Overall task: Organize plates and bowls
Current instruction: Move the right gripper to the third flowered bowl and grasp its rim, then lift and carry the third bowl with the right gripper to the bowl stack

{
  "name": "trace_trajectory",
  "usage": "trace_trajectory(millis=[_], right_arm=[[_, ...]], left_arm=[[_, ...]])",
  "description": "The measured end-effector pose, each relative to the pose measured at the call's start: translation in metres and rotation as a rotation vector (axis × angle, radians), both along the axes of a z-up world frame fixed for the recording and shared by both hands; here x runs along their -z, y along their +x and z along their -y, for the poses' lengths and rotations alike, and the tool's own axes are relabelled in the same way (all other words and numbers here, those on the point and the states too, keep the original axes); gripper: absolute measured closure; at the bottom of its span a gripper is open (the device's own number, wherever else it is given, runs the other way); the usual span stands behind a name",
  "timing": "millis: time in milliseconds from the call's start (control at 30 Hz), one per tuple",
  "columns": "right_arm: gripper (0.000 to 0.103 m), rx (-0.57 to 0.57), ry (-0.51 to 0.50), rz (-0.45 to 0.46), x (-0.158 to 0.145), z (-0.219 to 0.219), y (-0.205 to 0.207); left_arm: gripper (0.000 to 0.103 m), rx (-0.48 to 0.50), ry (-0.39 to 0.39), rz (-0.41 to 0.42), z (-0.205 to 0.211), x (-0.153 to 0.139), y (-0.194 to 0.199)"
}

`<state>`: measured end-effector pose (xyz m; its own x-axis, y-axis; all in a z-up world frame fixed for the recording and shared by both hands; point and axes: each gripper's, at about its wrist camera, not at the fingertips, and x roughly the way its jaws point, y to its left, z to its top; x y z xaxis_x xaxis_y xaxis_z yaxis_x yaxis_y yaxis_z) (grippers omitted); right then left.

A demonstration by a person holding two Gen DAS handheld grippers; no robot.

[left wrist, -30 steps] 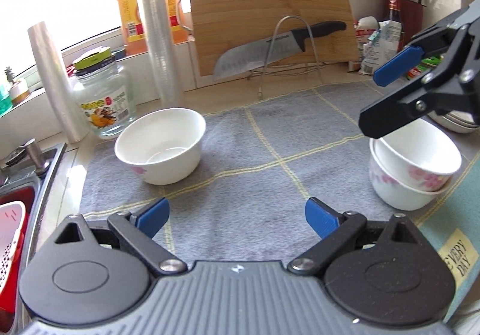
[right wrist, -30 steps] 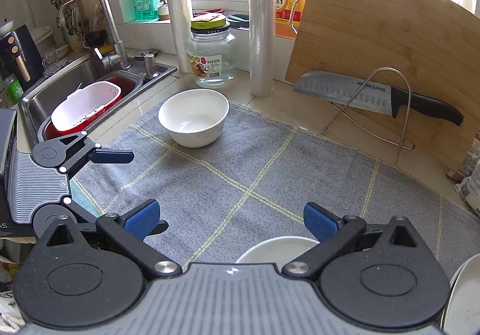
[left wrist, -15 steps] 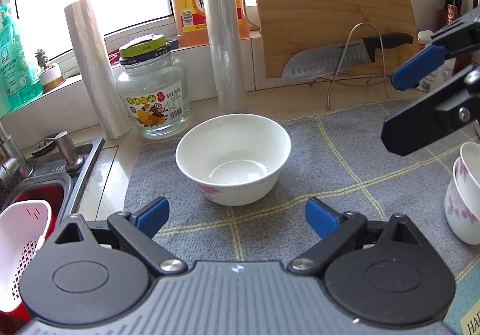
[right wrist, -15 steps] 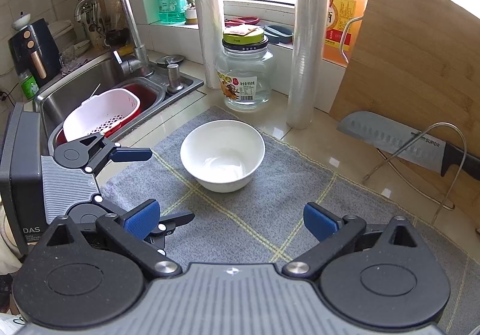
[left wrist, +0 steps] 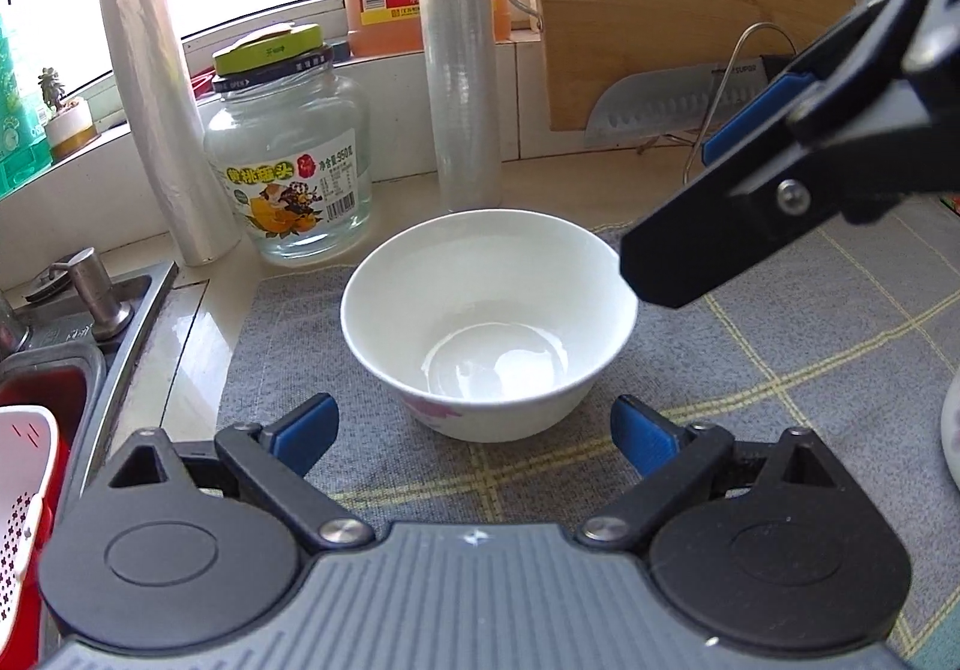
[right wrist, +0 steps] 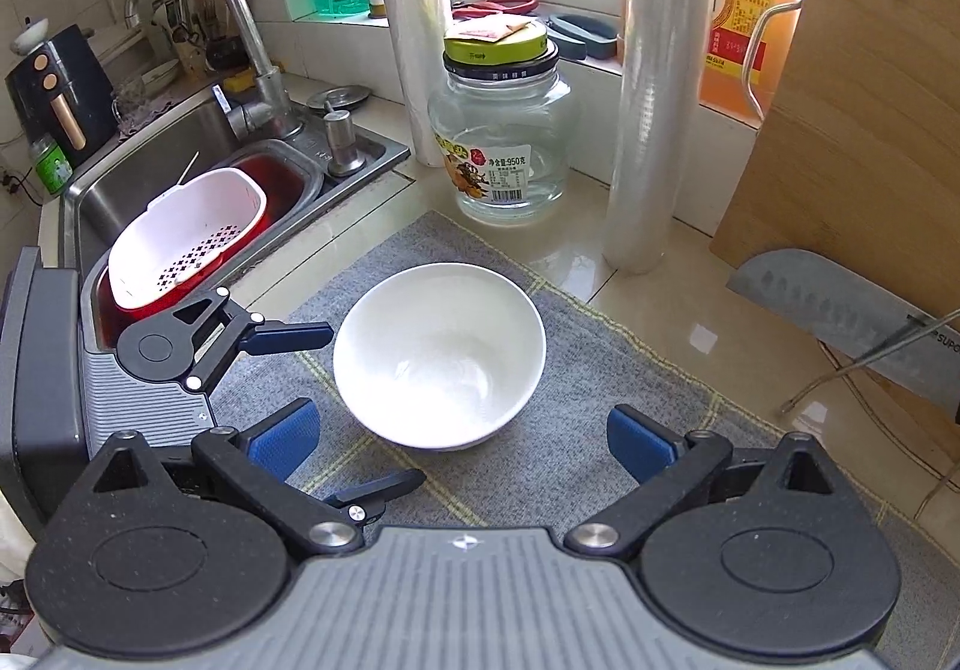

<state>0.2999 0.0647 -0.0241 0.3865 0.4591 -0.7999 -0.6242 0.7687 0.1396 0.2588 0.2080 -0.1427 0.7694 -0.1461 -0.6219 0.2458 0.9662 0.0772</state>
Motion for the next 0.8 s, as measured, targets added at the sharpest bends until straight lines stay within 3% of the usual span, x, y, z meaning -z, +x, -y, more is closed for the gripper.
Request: trace_trajectory(millis=[367,800], right_arm=[[0.001,-0.03,0.006,-0.049,0.019,-0.021,0.036],[0.015,-0.055,-0.009,-0.088,0.036,-0.035,0.056]], left_arm=[[0.006,-0.001,-0.015,0.015,0.0,0.005,0.008],[0.013,0.037,-0.021,0.034,0.003,0.003,0.01]])
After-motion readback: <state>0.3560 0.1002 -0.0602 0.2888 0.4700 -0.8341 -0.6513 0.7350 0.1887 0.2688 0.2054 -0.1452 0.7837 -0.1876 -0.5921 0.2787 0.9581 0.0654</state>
